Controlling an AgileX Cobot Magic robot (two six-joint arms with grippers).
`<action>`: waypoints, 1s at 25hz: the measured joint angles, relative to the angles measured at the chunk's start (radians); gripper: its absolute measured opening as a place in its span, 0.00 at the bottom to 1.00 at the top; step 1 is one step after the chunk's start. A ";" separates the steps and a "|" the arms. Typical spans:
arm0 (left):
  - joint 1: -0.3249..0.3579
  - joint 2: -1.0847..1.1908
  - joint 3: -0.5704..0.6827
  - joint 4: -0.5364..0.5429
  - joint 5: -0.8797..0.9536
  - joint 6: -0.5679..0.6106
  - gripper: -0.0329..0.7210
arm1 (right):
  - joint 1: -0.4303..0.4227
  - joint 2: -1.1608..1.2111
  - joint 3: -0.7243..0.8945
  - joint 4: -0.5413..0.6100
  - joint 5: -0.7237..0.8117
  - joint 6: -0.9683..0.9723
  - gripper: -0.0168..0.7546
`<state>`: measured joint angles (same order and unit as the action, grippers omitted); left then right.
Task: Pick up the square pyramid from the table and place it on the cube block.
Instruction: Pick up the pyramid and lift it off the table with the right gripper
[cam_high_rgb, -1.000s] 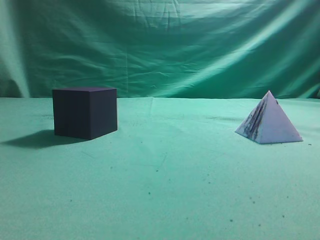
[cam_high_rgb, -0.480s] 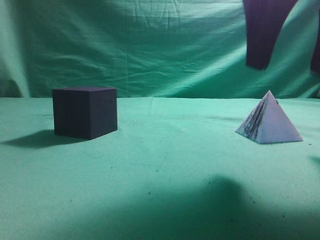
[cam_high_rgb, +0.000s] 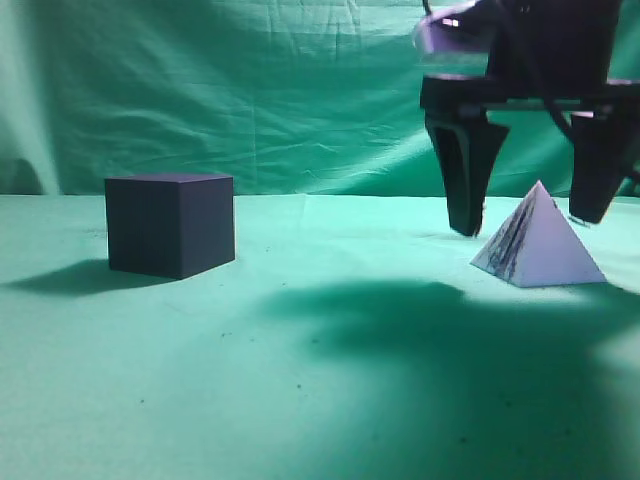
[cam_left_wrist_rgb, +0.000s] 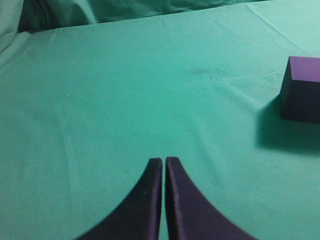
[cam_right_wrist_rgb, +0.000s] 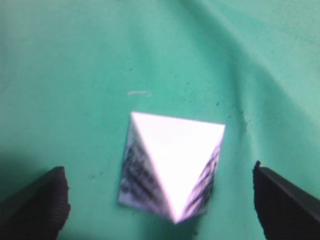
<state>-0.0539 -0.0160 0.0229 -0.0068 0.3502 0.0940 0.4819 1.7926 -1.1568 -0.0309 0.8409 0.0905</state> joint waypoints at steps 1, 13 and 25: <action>0.000 0.000 0.000 0.000 0.000 0.000 0.04 | 0.000 0.013 -0.004 -0.008 0.000 0.007 0.89; 0.000 0.000 0.000 0.000 0.000 0.000 0.04 | 0.000 0.101 -0.017 0.004 -0.006 0.018 0.79; 0.000 0.000 0.000 0.000 0.000 0.000 0.04 | 0.005 0.107 -0.036 0.023 0.020 0.034 0.55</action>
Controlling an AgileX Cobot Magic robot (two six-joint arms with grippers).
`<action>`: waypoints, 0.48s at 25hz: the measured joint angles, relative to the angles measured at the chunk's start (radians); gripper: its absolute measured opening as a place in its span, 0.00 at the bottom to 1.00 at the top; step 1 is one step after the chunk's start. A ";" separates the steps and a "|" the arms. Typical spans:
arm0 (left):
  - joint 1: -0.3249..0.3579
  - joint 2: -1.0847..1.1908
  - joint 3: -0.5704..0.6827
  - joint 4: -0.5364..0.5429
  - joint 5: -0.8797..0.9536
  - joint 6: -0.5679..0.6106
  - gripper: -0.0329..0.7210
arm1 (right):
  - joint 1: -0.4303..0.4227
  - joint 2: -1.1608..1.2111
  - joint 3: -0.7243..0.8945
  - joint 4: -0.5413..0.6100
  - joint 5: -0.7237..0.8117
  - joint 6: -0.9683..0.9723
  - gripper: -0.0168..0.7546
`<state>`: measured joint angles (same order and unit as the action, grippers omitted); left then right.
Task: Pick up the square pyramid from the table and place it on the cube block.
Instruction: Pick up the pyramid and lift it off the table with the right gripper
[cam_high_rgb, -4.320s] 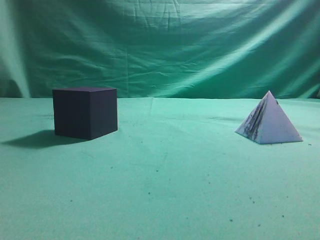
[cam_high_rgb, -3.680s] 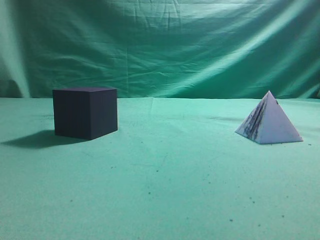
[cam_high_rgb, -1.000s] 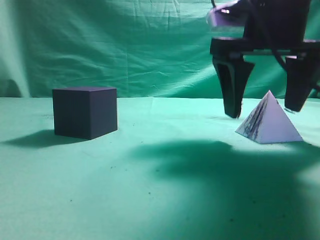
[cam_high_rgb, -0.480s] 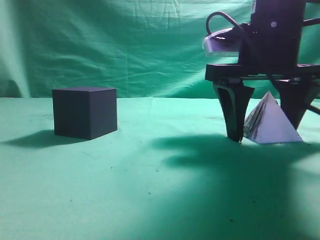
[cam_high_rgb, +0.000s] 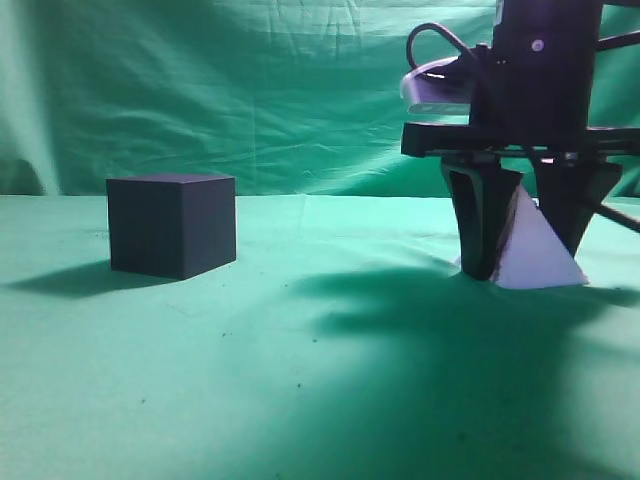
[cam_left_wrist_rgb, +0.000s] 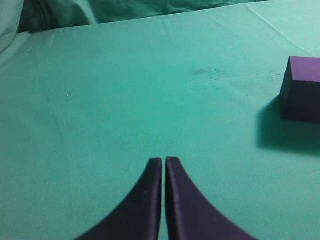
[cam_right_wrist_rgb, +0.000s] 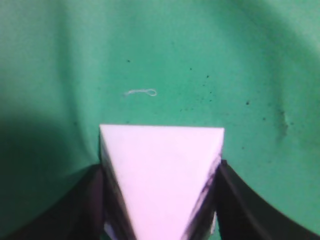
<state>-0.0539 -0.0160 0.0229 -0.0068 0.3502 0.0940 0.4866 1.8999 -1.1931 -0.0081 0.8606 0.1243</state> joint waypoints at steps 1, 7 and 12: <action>0.000 0.000 0.000 0.000 0.000 0.000 0.04 | 0.000 0.002 -0.015 0.000 0.023 0.000 0.55; 0.000 0.000 0.000 0.000 0.000 0.000 0.04 | 0.000 0.012 -0.173 -0.069 0.136 0.002 0.55; 0.000 0.000 0.000 0.000 0.000 0.000 0.04 | 0.000 0.010 -0.341 -0.094 0.224 -0.001 0.55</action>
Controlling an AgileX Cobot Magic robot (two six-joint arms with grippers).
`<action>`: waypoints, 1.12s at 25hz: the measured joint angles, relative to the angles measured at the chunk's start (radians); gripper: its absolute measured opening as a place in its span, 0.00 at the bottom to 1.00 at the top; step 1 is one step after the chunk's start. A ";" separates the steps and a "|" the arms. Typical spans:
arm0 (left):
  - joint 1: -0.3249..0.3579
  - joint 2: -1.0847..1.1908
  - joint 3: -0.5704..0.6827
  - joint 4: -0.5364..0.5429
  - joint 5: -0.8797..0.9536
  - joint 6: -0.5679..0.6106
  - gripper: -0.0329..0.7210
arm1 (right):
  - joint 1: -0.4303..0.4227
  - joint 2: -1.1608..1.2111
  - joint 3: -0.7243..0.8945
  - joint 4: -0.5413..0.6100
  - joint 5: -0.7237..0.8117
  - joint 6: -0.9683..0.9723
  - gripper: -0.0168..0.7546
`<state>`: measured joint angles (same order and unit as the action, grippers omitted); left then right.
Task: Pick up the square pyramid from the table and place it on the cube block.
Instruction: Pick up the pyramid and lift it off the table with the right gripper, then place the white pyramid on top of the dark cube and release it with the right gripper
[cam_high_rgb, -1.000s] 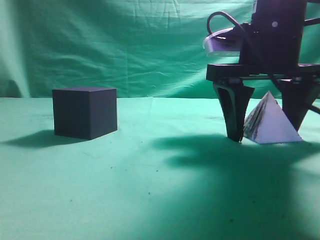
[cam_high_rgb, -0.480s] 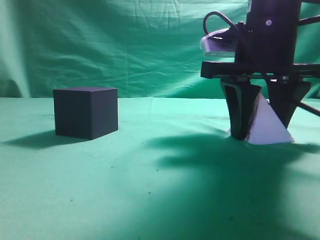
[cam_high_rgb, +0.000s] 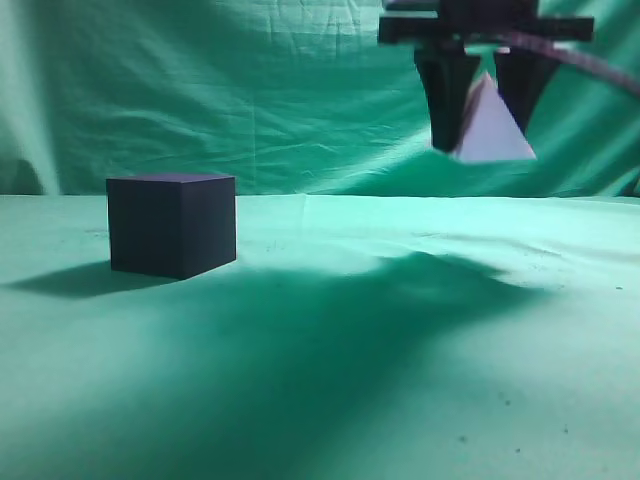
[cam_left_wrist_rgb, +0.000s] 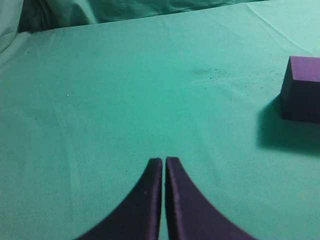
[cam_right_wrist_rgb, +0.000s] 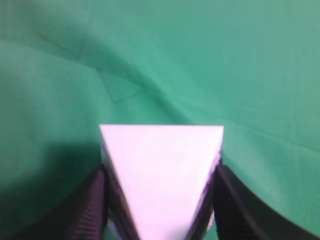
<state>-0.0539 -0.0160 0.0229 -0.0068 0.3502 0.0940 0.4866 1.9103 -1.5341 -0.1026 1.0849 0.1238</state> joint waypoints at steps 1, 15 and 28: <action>0.000 0.000 0.000 0.000 0.000 0.000 0.04 | 0.000 0.000 -0.031 0.004 0.025 -0.013 0.55; 0.000 0.000 0.000 0.000 0.000 0.000 0.04 | 0.342 0.018 -0.382 0.046 0.161 -0.163 0.50; 0.000 0.000 0.000 0.000 0.000 0.000 0.04 | 0.404 0.198 -0.384 0.046 0.131 -0.165 0.51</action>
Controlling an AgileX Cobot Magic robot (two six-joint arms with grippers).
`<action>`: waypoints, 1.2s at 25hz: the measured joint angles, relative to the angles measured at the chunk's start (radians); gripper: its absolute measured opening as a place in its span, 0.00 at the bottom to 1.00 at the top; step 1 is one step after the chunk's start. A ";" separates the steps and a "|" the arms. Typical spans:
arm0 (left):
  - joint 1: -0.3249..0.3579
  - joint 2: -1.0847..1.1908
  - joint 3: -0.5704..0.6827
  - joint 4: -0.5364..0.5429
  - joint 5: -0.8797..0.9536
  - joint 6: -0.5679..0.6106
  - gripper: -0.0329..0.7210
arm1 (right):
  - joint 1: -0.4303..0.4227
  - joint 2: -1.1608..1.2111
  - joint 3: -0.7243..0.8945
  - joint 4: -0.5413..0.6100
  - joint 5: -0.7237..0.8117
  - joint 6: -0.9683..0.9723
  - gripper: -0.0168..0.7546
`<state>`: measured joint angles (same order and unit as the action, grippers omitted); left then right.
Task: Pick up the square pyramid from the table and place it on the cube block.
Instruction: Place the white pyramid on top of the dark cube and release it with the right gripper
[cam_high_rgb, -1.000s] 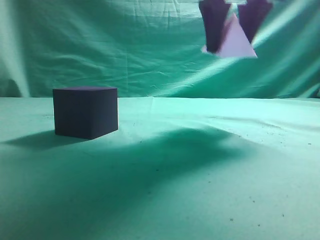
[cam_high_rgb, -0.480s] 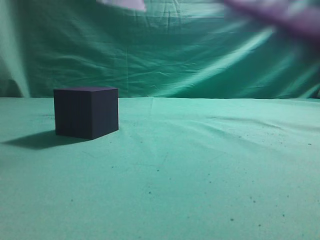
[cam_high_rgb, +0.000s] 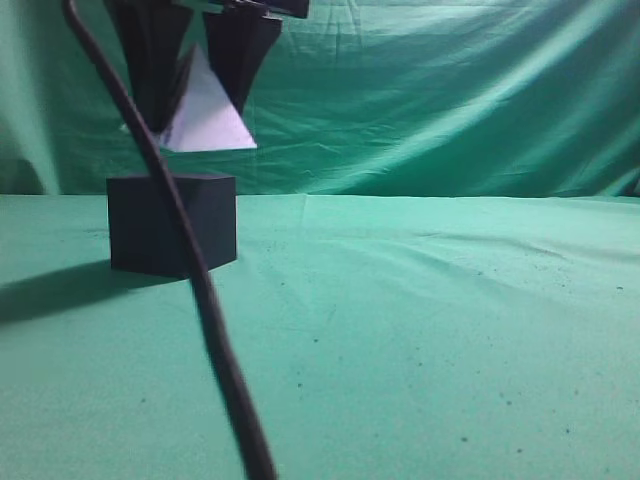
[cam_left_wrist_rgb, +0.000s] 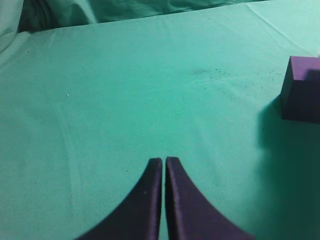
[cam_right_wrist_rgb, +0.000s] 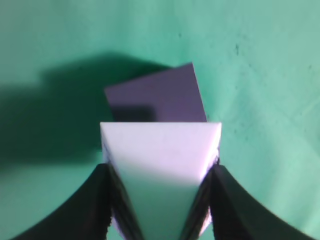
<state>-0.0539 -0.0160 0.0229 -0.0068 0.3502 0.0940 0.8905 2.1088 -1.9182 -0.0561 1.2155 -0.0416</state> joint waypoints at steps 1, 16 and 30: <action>0.000 0.000 0.000 0.000 0.000 0.000 0.04 | 0.000 0.000 0.000 0.000 -0.018 0.000 0.51; 0.000 0.000 0.000 0.000 0.000 0.000 0.04 | 0.002 0.041 0.000 0.000 -0.116 0.000 0.51; 0.000 0.000 0.000 0.000 0.000 0.000 0.04 | 0.002 0.042 0.000 -0.039 -0.116 -0.002 0.58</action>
<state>-0.0539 -0.0160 0.0229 -0.0068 0.3502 0.0940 0.8926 2.1512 -1.9182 -0.0956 1.0990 -0.0440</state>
